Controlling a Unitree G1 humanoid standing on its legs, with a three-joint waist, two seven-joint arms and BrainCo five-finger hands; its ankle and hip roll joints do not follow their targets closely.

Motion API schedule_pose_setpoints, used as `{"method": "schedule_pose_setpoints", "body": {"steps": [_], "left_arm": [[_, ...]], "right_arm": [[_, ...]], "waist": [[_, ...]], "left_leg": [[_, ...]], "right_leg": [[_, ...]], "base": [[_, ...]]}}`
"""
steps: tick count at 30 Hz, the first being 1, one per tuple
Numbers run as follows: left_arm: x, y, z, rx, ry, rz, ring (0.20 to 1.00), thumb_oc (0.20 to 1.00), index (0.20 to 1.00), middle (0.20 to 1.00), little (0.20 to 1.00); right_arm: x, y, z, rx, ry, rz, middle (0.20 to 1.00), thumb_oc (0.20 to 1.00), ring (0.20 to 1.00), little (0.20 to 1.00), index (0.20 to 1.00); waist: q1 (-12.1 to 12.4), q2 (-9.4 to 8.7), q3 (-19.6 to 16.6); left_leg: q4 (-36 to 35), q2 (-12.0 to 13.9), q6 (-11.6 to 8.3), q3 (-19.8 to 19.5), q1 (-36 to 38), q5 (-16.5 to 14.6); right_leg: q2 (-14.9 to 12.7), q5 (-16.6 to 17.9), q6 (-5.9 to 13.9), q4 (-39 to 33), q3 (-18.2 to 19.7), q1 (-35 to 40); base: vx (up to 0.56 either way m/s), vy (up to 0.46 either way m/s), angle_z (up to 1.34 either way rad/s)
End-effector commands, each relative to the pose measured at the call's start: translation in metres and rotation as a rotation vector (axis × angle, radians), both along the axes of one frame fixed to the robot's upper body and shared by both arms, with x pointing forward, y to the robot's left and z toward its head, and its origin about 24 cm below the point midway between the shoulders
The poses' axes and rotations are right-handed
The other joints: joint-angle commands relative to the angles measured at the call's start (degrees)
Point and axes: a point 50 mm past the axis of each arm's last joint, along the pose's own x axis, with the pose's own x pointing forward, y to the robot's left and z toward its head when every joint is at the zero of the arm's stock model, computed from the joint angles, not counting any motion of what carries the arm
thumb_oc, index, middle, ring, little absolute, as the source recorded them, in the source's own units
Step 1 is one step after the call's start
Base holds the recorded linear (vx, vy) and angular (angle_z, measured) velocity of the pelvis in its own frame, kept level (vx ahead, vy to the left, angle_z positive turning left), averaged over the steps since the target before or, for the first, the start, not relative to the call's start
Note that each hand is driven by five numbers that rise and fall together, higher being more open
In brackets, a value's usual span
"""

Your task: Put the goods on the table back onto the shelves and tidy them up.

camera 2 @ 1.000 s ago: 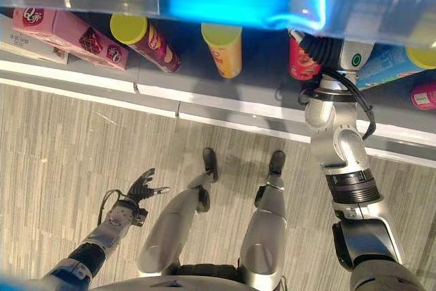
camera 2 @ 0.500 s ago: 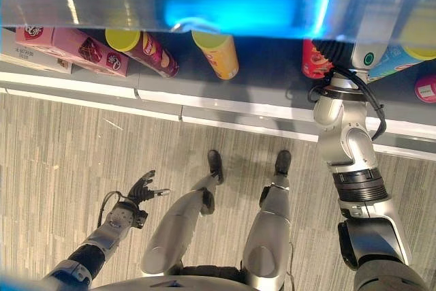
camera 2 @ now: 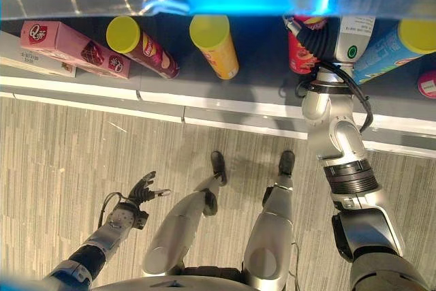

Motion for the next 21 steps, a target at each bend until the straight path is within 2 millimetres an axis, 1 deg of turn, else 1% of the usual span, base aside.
{"method": "schedule_pose_setpoints", "body": {"steps": [1, 2, 7, 9, 13, 17, 21], "left_arm": [[-0.002, -0.005, 0.003, -0.027, -0.038, -0.006, 1.000, 1.000, 1.000, 1.000, 1.000], [-0.002, -0.005, 0.004, -0.026, -0.046, -0.007, 1.000, 1.000, 1.000, 1.000, 1.000], [-0.002, -0.005, 0.004, -0.030, -0.050, -0.007, 1.000, 1.000, 1.000, 1.000, 1.000], [-0.004, -0.005, 0.004, -0.029, -0.048, -0.003, 1.000, 1.000, 1.000, 1.000, 1.000], [-0.005, -0.005, 0.002, -0.034, -0.041, 0.001, 1.000, 1.000, 1.000, 1.000, 1.000], [-0.006, -0.007, 0.001, -0.044, -0.036, 0.006, 1.000, 1.000, 1.000, 1.000, 1.000], [-0.004, -0.008, 0.002, -0.037, -0.042, 0.006, 1.000, 1.000, 1.000, 1.000, 1.000]], "right_arm": [[-0.018, 0.005, 0.049, -0.066, -0.228, 0.026, 0.200, 0.200, 0.200, 0.200, 0.200], [-0.016, 0.005, 0.050, -0.069, -0.228, 0.021, 0.200, 0.200, 0.200, 0.200, 0.200], [-0.013, 0.003, 0.050, -0.073, -0.216, 0.004, 0.200, 0.200, 0.200, 0.200, 0.200], [-0.010, -0.003, 0.048, -0.076, -0.203, -0.026, 0.200, 0.200, 0.200, 0.200, 0.200], [-0.009, -0.005, 0.050, -0.074, -0.205, -0.036, 0.200, 0.200, 0.200, 0.200, 0.200], [-0.009, -0.007, 0.044, -0.070, -0.194, -0.045, 0.200, 0.200, 0.200, 0.200, 0.200], [-0.010, -0.003, 0.036, -0.058, -0.180, -0.018, 0.200, 0.200, 0.200, 0.200, 0.200]], "waist": [[-0.26, 4.90, 0.55], [-0.09, 5.35, 0.55], [0.21, 5.83, 0.55], [0.33, 6.36, 0.55], [0.44, 6.92, 0.55], [0.08, 6.89, 0.55], [-0.30, 6.50, 0.55]], "left_leg": [[14.39, 4.19, -4.07, -2.20, -1.78, -14.86], [14.38, 3.90, -4.09, -2.26, -2.27, -14.70], [14.26, 3.72, -4.13, -2.22, -2.71, -14.50], [13.94, 3.48, -4.20, -2.22, -2.89, -14.21], [13.56, 3.41, -4.38, -2.13, -3.03, -13.95], [13.51, 3.46, -4.44, -2.01, -3.23, -13.94], [14.24, 3.65, -4.38, -1.60, -3.69, -14.32]], "right_leg": [[-4.67, -0.64, 1.98, -0.83, 0.24, -1.62], [-4.88, -0.54, 1.99, -0.69, 0.20, -2.12], [-5.08, -0.60, 1.95, -0.40, 0.19, -2.69], [-5.26, -0.57, 1.99, -0.15, 0.30, -3.12], [-5.40, -0.66, 2.08, 0.06, 0.43, -3.70], [-5.24, -0.72, 2.11, 0.27, 0.85, -4.40], [-5.07, -0.83, 2.00, 0.68, 1.43, -5.04]], "base": [[0.00, 0.000, 0.00], [0.02, 0.004, 0.03], [0.02, 0.003, 0.03], [0.04, 0.008, 0.05], [0.02, 0.001, 0.01], [0.00, 0.000, 0.00], [-0.02, 0.001, -0.03]]}}
